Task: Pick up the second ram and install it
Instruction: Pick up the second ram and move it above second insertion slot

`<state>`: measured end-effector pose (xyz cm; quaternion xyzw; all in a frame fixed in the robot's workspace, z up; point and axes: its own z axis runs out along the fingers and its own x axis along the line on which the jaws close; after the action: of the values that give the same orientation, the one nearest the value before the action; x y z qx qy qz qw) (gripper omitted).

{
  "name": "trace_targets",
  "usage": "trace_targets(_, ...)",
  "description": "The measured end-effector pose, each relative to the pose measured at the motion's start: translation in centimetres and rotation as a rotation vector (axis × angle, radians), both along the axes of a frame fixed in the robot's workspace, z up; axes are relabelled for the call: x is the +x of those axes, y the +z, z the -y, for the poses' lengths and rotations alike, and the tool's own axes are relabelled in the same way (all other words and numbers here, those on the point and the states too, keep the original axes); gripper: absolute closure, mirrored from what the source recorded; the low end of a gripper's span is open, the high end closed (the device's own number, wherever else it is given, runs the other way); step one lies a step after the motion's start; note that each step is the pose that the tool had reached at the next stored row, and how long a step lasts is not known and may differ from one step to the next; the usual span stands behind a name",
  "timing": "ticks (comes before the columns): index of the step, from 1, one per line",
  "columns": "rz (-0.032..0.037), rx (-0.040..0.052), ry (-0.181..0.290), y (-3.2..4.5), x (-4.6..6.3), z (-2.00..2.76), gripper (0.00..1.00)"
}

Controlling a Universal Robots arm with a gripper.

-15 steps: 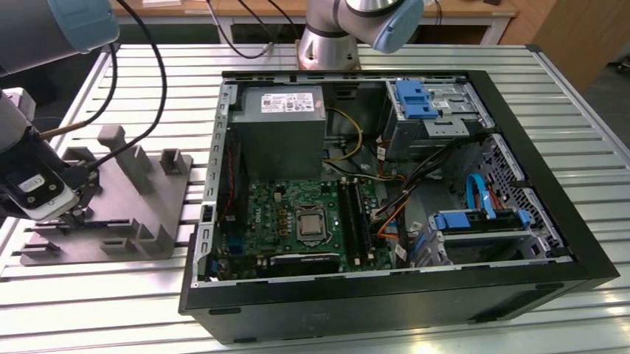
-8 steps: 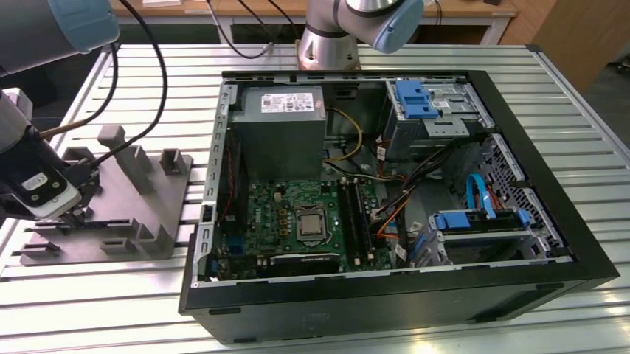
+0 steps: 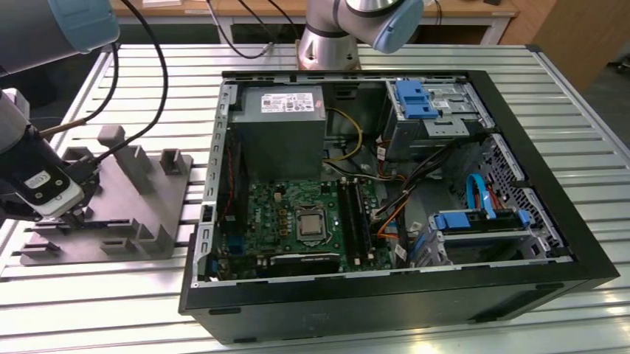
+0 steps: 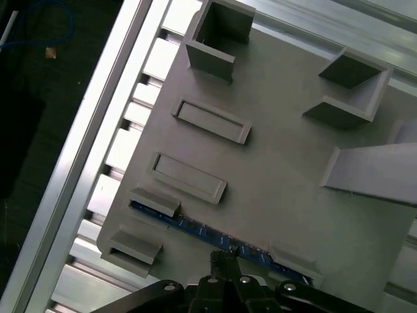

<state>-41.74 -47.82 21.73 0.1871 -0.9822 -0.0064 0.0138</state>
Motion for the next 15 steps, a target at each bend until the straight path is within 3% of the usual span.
trace_targets(15,0.0000,0.0000,0.072,0.00,0.00,0.00,0.90)
